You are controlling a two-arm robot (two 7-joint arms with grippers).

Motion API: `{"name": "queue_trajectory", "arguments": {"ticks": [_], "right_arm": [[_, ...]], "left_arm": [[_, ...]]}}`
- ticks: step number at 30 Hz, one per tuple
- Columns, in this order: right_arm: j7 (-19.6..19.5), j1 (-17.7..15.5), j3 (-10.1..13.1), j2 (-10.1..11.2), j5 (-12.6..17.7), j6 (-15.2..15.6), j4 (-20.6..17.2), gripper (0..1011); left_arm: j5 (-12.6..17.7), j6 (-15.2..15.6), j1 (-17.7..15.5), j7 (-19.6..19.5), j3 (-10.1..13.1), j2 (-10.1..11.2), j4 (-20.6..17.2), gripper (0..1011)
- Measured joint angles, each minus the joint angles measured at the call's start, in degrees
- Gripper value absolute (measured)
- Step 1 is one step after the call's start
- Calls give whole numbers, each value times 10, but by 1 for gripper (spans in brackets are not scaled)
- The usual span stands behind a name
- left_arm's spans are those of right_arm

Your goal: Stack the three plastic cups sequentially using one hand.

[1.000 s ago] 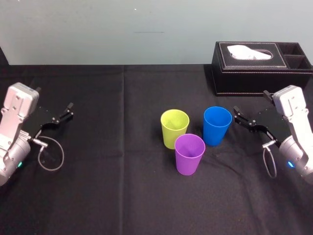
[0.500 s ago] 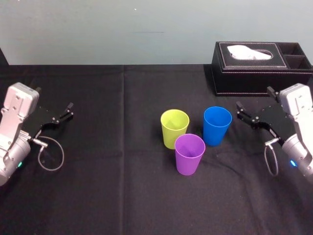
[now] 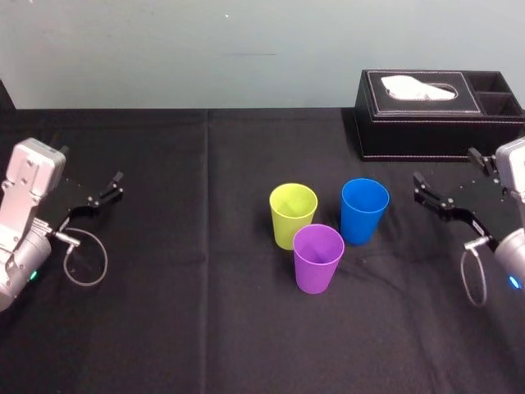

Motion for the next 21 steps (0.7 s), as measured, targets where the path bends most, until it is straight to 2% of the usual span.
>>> {"name": "queue_trajectory", "arguments": {"ticks": [6,11,15,21], "right_arm": [[7,-40,21,12,21,39,-40,1003],[29,-72,35,22,42,74,-69,1003],[50,-86,37,24,52,84,-80,1003],[87,-92,36,17,66,84,-88,1003]], "left_arm": [[0,0,0,0,0,0,0,1011],[0,0,0,0,0,0,0,1011],[0,0,0,0,0,0,0,1011],[0,0,0,0,0,0,0,1011]]}}
